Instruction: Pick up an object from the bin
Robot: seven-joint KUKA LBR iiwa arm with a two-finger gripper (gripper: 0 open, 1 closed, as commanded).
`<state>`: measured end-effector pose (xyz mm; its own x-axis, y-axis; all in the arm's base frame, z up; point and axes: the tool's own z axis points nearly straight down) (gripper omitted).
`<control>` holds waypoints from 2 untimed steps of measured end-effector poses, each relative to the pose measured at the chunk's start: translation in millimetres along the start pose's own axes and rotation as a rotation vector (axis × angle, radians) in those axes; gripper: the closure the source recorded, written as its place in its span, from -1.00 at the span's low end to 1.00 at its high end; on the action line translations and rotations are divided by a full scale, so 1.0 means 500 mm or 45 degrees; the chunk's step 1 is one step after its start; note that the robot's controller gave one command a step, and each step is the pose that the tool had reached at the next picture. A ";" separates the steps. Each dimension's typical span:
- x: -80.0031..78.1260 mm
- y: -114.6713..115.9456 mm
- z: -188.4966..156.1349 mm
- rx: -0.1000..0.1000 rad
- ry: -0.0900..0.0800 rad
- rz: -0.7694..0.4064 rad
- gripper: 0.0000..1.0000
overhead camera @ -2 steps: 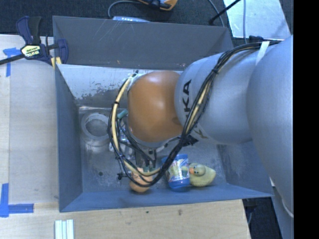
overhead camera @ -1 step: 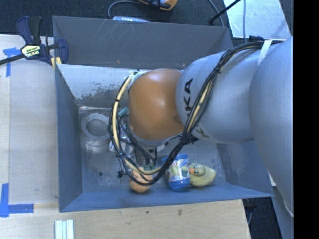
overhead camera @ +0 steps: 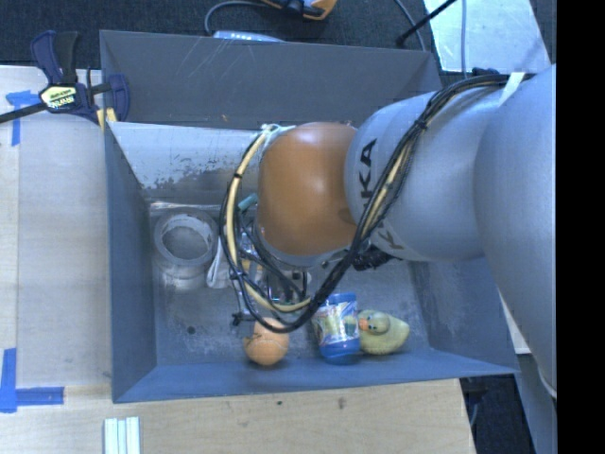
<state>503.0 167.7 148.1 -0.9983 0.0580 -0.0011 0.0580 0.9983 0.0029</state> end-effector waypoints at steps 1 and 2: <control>-0.020 -0.045 0.040 0.005 0.001 -0.026 -1.00; -0.045 -0.077 0.074 0.001 -0.001 -0.316 -1.00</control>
Offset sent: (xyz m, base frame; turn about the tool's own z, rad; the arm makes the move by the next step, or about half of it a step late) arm 0.0355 -0.0671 -0.0655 -0.0987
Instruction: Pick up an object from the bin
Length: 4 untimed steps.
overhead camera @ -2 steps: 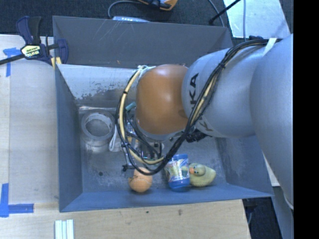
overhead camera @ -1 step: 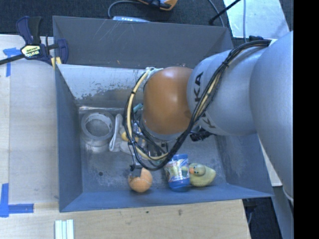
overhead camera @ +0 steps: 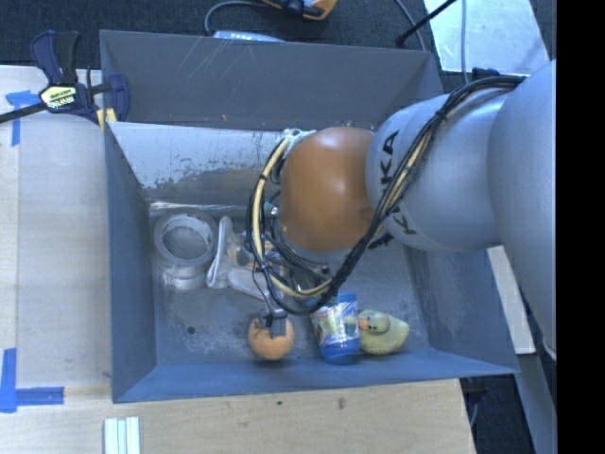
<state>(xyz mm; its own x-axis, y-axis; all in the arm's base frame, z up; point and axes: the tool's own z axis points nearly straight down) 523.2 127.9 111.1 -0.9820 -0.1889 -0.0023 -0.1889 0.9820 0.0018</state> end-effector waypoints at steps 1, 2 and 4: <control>-0.020 -0.102 0.045 0.001 -0.015 0.184 -1.00; -0.059 -0.093 0.074 0.002 -0.008 -0.060 1.00; -0.054 -0.087 -0.006 0.001 0.004 -0.070 1.00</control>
Offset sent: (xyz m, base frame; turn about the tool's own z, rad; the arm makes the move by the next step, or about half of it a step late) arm 0.0352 -0.0388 -0.0392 -0.0498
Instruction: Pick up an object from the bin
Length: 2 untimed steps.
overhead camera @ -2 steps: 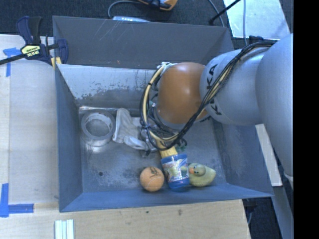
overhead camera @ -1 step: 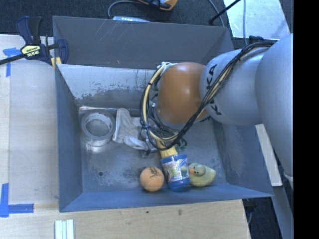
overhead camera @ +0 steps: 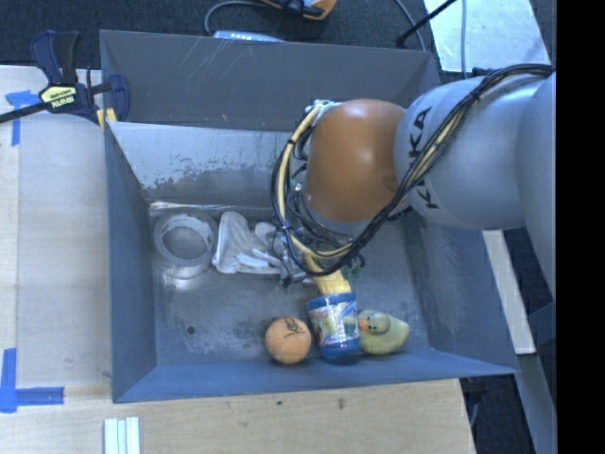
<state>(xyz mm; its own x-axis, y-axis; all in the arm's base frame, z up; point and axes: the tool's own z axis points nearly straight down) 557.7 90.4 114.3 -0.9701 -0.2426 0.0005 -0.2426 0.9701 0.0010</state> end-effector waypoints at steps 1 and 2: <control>-0.014 -0.065 -0.092 -0.001 -0.014 -0.012 1.00; -0.014 -0.087 -0.110 0.002 -0.017 -0.005 1.00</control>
Offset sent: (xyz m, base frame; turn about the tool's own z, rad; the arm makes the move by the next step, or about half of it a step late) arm 0.0065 -0.0059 0.0337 0.0323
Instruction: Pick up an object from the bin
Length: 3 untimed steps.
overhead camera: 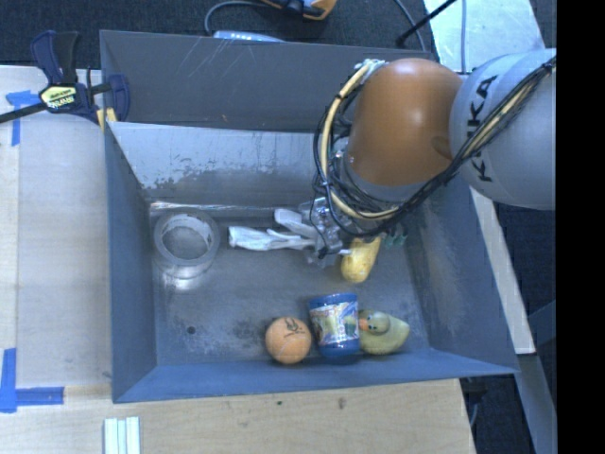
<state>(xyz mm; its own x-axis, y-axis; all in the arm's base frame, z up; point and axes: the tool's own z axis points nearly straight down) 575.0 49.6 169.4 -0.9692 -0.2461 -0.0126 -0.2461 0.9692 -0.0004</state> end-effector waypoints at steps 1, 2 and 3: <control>-0.035 0.016 0.041 0.002 -0.006 -0.194 1.00; -0.030 0.020 -0.022 -0.005 0.012 -0.461 1.00; -0.056 0.032 -0.150 -0.002 -0.002 -0.307 1.00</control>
Offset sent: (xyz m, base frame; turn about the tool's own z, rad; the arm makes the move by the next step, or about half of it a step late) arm 0.0133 0.0129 0.1029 -0.1704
